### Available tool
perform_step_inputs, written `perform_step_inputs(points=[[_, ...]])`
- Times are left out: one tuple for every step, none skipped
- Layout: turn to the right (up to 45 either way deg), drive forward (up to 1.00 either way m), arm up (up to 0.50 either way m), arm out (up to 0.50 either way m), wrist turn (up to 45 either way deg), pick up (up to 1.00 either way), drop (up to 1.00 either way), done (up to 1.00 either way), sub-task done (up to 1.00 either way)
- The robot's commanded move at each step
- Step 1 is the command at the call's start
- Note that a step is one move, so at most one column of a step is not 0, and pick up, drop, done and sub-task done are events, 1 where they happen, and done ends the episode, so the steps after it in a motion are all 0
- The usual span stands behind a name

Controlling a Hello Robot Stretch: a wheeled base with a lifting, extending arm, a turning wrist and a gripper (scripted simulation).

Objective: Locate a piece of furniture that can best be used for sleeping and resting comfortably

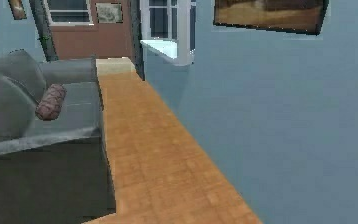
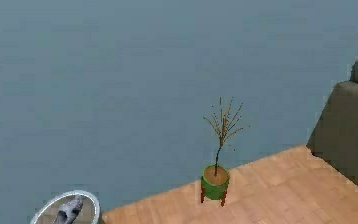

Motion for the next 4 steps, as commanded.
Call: perform_step_inputs(points=[[0.0,1.00,0.00,0.00,0.0,0.00,0.00,0.00,0.00],[-9.0,0.00,0.00,0.00,0.0,0.00,0.00,0.00,0.00],[0.0,0.05,0.00,0.00,0.0,0.00,0.00,0.00,0.00],[-42.0,0.00,0.00,0.00,0.0,0.00,0.00,0.00,0.00]])
